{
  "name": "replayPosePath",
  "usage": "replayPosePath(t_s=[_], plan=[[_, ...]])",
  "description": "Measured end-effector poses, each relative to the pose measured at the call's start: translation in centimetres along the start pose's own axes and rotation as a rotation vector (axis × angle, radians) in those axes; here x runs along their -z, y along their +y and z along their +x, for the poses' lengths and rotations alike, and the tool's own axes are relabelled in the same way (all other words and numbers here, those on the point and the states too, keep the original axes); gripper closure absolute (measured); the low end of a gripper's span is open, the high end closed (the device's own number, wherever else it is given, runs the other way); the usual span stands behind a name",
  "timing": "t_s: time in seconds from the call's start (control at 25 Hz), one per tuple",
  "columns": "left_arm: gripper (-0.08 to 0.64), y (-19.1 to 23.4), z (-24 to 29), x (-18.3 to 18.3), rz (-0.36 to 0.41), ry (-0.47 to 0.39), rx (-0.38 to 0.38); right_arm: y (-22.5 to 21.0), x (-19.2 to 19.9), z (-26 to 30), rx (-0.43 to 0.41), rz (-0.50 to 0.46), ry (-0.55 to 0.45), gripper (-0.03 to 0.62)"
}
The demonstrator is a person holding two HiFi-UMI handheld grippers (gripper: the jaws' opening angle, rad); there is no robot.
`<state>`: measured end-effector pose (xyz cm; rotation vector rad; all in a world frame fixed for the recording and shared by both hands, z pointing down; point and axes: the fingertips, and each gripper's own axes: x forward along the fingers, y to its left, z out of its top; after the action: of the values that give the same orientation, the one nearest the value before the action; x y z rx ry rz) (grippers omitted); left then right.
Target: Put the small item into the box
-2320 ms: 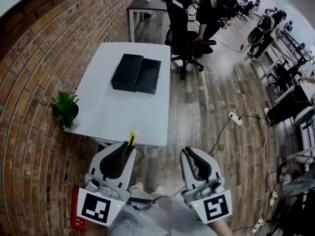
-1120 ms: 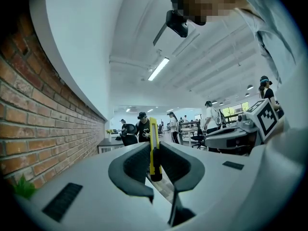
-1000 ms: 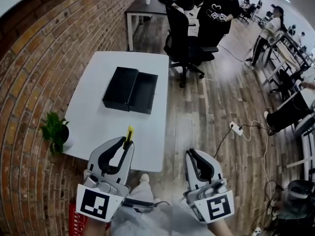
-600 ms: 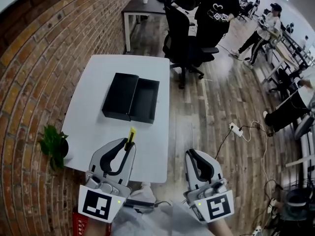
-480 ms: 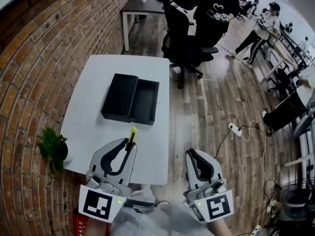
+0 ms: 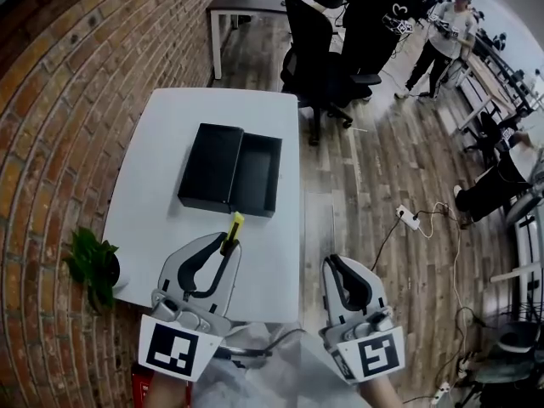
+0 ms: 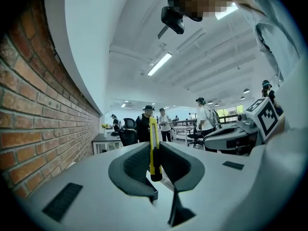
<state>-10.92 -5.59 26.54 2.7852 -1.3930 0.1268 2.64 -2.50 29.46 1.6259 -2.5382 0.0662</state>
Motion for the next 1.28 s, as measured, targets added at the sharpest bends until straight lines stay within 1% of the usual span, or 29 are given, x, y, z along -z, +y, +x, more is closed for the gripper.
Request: replayPosePath(t_s=[0.28, 0.56, 0.88, 1.12, 1.28], plan=[[0.486, 1.3, 1.1, 1.0, -0.019, 0.007, -0.009, -0.6, 0.8, 1.4, 0.003, 0.008, 0.013, 0.537], [0.486, 1.9, 2.9, 1.5, -0.016, 0.032, -0.031, -1.6, 1.2, 3.2, -0.032, 0.015, 0.014, 0.537], [0.486, 2.4, 6.2, 2.1, -0.016, 0.051, -0.034, -3.2, 2.3, 5.1, -0.068, 0.021, 0.033, 0.537], [0.486, 2.9, 8.3, 4.2, -0.036, 0.069, -0.037, -3.9, 3.5, 6.1, -0.093, 0.007, 0.044, 0.537], [0.486, 3.3, 11.3, 5.7, -0.023, 0.115, -0.046, -6.2, 3.7, 7.2, -0.093, 0.018, 0.046, 0.537]])
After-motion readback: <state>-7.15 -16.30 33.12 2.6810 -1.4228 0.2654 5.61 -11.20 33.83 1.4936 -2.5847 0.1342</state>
